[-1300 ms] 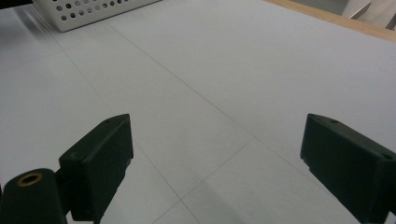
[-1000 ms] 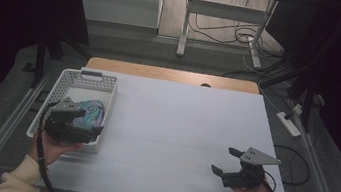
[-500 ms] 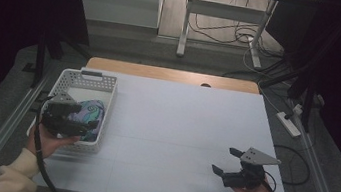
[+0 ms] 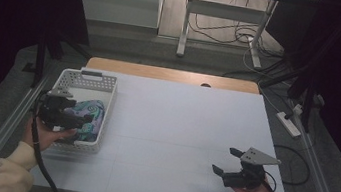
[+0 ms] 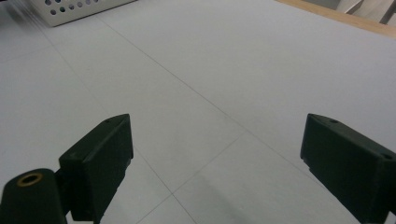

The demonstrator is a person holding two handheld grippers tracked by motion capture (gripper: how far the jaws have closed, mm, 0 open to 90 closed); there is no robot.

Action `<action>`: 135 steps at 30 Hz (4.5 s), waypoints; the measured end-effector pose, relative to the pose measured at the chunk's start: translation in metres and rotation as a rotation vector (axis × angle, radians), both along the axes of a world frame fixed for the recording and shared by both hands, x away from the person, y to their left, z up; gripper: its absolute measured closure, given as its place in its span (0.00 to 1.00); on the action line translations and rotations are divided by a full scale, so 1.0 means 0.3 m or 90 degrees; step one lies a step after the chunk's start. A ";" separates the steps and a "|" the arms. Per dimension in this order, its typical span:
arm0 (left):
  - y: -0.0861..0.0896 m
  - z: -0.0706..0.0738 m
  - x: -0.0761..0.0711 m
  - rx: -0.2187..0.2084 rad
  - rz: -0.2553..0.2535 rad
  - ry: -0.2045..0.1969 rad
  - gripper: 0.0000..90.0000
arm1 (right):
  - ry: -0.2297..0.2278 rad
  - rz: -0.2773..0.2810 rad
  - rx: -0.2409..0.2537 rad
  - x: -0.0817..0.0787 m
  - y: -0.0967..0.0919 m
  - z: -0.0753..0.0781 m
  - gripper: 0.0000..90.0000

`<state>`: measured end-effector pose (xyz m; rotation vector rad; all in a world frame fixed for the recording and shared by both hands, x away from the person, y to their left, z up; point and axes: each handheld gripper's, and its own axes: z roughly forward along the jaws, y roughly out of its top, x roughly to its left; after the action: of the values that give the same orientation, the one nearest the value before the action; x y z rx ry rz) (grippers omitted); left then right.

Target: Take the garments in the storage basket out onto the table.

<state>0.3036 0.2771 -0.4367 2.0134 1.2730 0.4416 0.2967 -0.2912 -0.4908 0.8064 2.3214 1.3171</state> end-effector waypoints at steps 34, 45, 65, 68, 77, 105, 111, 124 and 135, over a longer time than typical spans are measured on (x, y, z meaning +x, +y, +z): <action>0.045 -0.073 0.087 0.029 0.015 0.071 0.08 | 0.001 -0.003 -0.011 0.001 0.002 -0.005 0.11; 0.031 -0.106 0.144 0.048 0.012 0.108 0.05 | 0.003 -0.007 -0.011 -0.001 0.000 -0.008 0.11; -0.006 -0.153 0.217 0.076 -0.016 0.175 0.01 | 0.007 -0.007 -0.014 0.000 -0.003 -0.012 0.11; -0.009 -0.159 0.227 0.074 -0.019 0.181 0.00 | 0.007 -0.008 -0.014 -0.002 -0.004 -0.011 0.11; -0.016 -0.186 0.255 0.071 -0.030 0.205 0.00 | 0.007 -0.010 -0.015 -0.002 -0.005 -0.012 0.11; -0.040 -0.245 0.298 0.093 -0.046 0.270 0.17 | 0.004 -0.009 -0.020 -0.005 -0.004 -0.012 0.11; -0.036 -0.245 0.301 0.089 -0.060 0.275 0.34 | 0.003 -0.013 -0.022 -0.005 -0.005 -0.013 0.11; -0.011 -0.217 0.288 0.080 -0.085 0.262 0.59 | -0.006 -0.018 -0.023 -0.009 -0.009 -0.009 0.11; 0.012 -0.189 0.255 0.061 -0.086 0.232 0.66 | -0.007 -0.021 -0.018 -0.011 -0.013 -0.007 0.11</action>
<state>0.3802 0.2808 -0.4933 2.3191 1.3358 0.0730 0.2934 -0.2950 -0.4928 0.8229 2.3021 1.2693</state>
